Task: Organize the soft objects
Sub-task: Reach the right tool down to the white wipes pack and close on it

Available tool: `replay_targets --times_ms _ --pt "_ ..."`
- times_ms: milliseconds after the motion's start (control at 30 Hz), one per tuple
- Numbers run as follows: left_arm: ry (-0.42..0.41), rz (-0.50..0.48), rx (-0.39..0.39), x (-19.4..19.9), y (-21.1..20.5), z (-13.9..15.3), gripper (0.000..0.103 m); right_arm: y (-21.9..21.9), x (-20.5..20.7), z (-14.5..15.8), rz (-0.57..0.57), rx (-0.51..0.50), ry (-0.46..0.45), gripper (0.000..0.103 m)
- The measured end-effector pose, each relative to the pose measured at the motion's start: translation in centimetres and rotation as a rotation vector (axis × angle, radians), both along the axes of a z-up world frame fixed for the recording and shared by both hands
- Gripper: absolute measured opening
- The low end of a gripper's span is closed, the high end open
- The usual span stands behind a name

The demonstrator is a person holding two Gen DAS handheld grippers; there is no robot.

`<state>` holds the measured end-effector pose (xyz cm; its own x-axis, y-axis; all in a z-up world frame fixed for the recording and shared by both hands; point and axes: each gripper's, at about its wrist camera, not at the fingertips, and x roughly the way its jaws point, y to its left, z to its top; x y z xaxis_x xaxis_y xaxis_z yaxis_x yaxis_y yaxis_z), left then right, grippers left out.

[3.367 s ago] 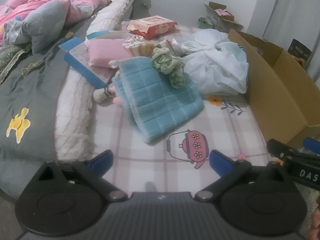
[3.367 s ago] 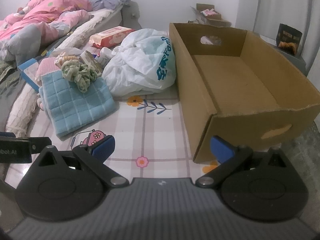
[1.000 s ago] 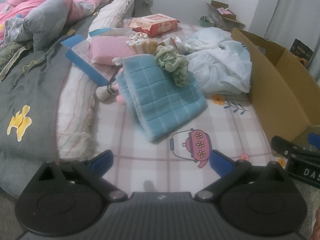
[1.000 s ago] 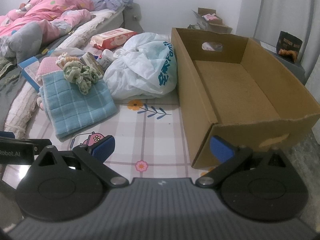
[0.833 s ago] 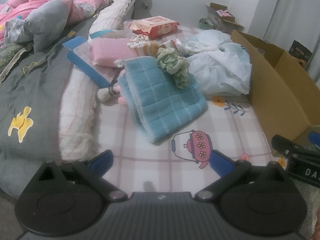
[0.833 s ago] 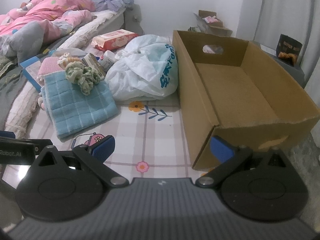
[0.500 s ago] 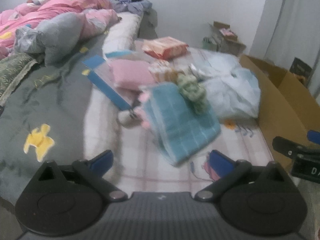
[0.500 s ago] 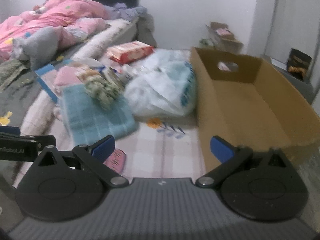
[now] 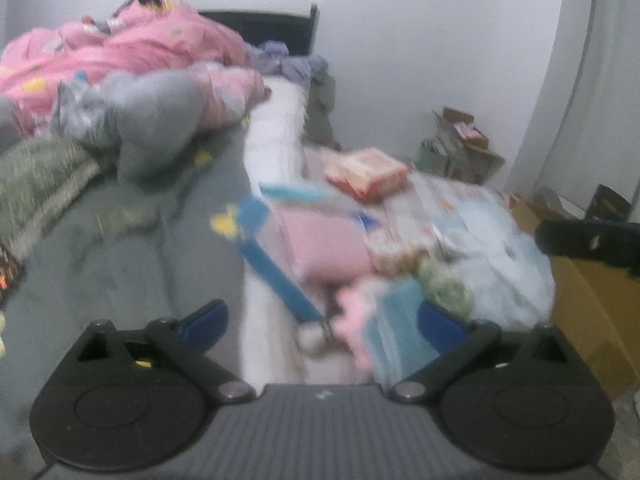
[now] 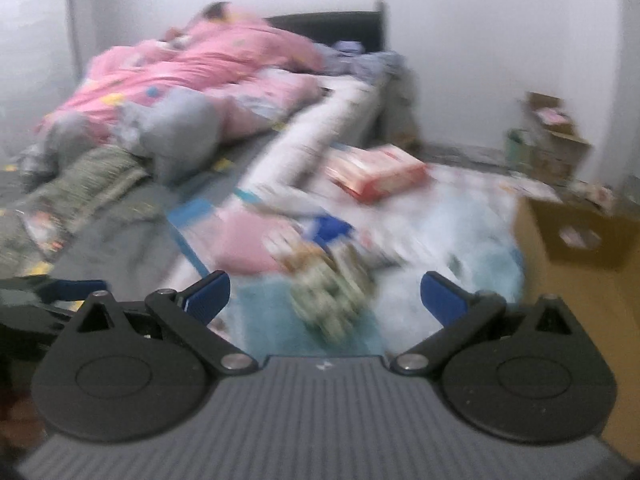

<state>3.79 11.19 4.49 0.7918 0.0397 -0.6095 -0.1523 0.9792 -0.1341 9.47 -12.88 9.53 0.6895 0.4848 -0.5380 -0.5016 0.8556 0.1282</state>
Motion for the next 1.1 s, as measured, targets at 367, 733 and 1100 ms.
replay_targets --times_ms 367,733,1100 --pt "0.031 -0.013 0.080 14.0 7.0 4.3 0.082 3.9 19.9 -0.7 0.032 0.333 0.485 0.095" --pt "0.337 -0.077 -0.230 28.8 11.3 -2.5 0.066 7.7 30.5 -13.8 -0.090 0.557 0.944 0.057" --pt "0.467 -0.049 -0.356 32.7 12.1 -7.1 0.032 8.5 32.2 -18.1 -0.088 0.629 1.070 0.035"
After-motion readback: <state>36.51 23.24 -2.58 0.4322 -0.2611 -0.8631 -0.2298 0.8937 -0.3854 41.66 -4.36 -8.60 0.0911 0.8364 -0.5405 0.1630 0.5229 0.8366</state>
